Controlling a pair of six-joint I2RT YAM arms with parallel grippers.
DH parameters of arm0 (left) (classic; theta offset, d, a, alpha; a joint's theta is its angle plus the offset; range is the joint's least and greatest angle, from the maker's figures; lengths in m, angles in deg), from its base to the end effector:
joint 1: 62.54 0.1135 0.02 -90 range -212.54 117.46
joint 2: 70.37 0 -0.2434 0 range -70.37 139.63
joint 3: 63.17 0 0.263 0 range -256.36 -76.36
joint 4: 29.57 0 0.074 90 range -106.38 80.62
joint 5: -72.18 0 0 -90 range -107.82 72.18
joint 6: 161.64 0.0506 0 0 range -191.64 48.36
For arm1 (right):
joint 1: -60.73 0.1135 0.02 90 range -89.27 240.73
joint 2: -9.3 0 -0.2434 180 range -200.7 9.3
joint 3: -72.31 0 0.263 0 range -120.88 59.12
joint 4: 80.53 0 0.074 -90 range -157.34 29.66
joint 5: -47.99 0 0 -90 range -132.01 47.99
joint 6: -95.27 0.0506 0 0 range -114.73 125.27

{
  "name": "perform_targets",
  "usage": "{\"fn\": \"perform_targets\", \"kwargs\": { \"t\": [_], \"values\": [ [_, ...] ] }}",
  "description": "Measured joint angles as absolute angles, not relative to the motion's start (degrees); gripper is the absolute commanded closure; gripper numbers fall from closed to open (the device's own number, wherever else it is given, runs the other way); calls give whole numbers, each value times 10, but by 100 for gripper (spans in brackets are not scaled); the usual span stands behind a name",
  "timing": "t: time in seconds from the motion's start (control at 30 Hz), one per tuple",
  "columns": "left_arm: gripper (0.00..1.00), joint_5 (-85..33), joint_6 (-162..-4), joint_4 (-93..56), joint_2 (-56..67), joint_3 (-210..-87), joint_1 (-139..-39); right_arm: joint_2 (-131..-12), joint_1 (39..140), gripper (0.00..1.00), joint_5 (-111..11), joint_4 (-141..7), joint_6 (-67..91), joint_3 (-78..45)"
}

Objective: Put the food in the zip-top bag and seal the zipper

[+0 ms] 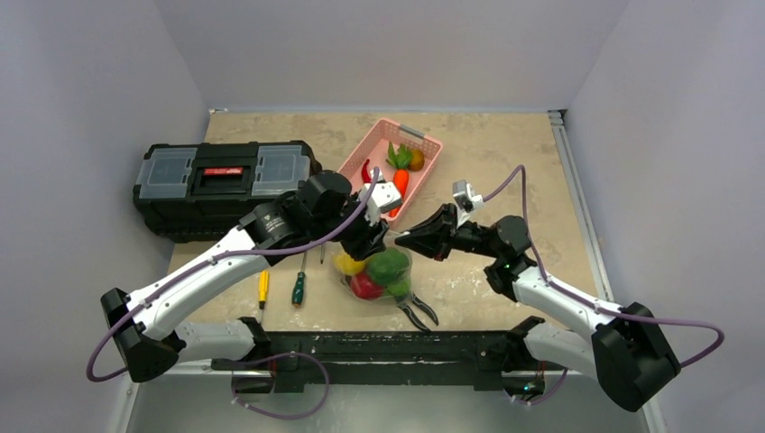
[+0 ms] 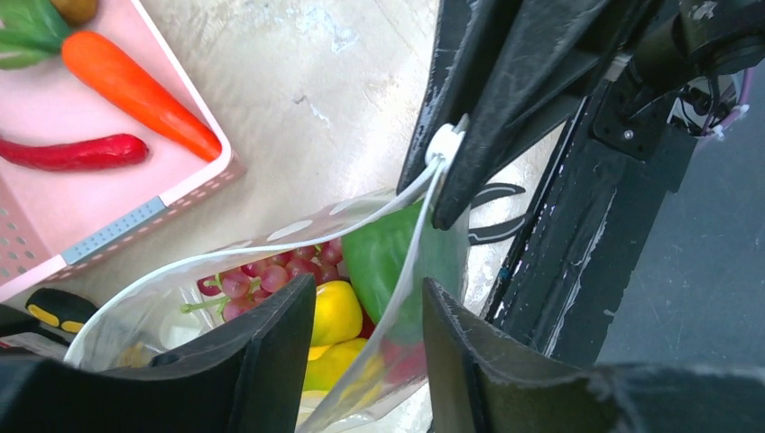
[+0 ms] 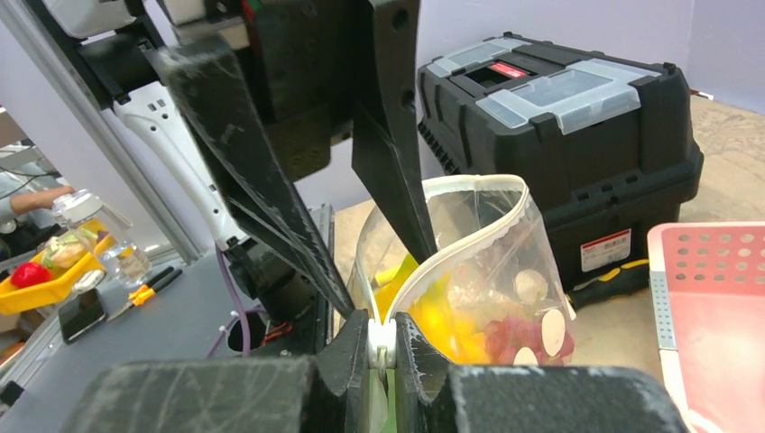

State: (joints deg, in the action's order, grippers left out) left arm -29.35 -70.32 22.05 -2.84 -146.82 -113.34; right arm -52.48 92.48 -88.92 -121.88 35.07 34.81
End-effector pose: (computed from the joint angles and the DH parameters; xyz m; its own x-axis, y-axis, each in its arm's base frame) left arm 0.1693 -0.2236 0.3397 -0.3471 0.4613 -0.8166 0.8704 0.4827 -0.0973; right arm 0.1918 0.1621 0.2517 -0.2571 0.2402 -0.9361 -0.9511 0.1086 0.2891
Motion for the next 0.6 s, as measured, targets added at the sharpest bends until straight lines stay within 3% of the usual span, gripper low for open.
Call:
{"fn": "perform_targets", "kwargs": {
  "t": [0.13, 0.2, 0.27, 0.33, 0.43, 0.6],
  "values": [
    [98, -293, -696, 232, -19, -1468, -1133, -518, 925, 100, -896, -1211, 351, 346],
    [100, -290, -693, 234, -19, -1469, -1134, -517, 925, 96, -896, -1207, 349, 343],
    [100, -285, -693, 235, -22, -1469, -1136, -518, 925, 66, -896, -1203, 346, 342],
    [100, -281, -693, 236, -28, -1469, -1136, -518, 925, 55, -894, -1198, 342, 339],
    [100, -271, -695, 238, -45, -1469, -1136, -518, 925, 49, -895, -1195, 334, 338],
    [100, -269, -697, 238, -71, -1469, -1136, -518, 925, 49, -895, -1186, 324, 338]
  ]
}}
